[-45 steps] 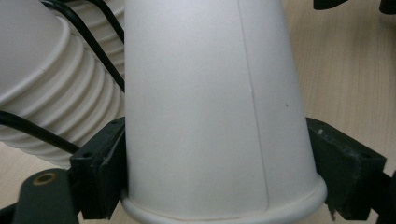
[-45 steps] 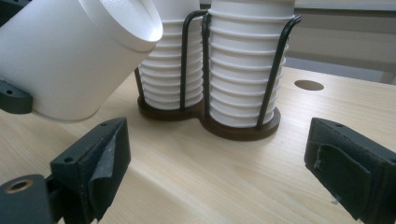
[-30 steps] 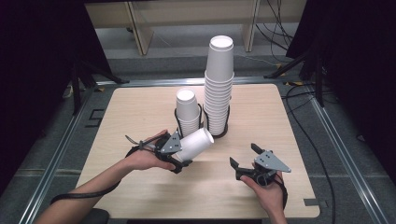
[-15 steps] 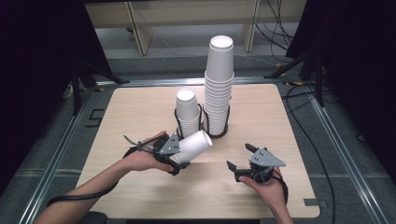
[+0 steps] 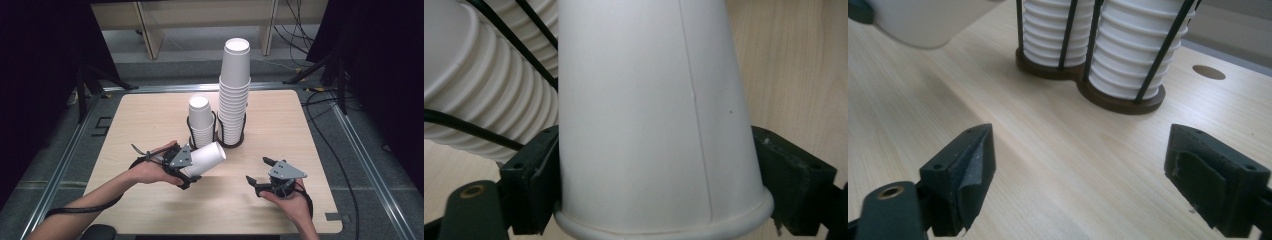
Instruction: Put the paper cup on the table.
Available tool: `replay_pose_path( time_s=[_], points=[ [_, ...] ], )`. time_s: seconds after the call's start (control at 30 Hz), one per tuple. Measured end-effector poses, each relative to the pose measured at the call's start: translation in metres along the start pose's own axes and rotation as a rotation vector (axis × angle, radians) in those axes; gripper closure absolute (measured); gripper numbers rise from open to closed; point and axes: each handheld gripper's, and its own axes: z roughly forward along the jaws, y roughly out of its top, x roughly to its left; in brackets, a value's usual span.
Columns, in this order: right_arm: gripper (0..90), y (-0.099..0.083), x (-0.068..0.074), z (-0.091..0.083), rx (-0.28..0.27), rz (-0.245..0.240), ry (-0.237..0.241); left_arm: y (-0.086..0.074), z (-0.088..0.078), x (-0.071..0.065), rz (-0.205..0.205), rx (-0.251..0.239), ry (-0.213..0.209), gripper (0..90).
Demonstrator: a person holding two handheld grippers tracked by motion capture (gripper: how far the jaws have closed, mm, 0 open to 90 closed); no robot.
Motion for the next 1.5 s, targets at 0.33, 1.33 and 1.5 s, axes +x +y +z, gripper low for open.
replay_pose_path(
  time_s=[0.33, 1.33, 1.5],
  points=[
    [14.8, 0.007, -0.002, -0.002, 0.017, -0.01, 0.06, 0.001, 0.002, -0.006, 0.036, 0.021, -0.052, 16.3],
    [15.1, 0.013, -0.005, 0.002, 0.057, -0.126, 0.218, 0.014, 0.013, -0.004, 0.166, 0.199, -0.192, 16.5],
    [15.1, 0.016, -0.003, 0.002, 0.079, -0.148, 0.237, 0.016, 0.014, -0.001, 0.191, 0.25, -0.213, 16.6]
  ],
)
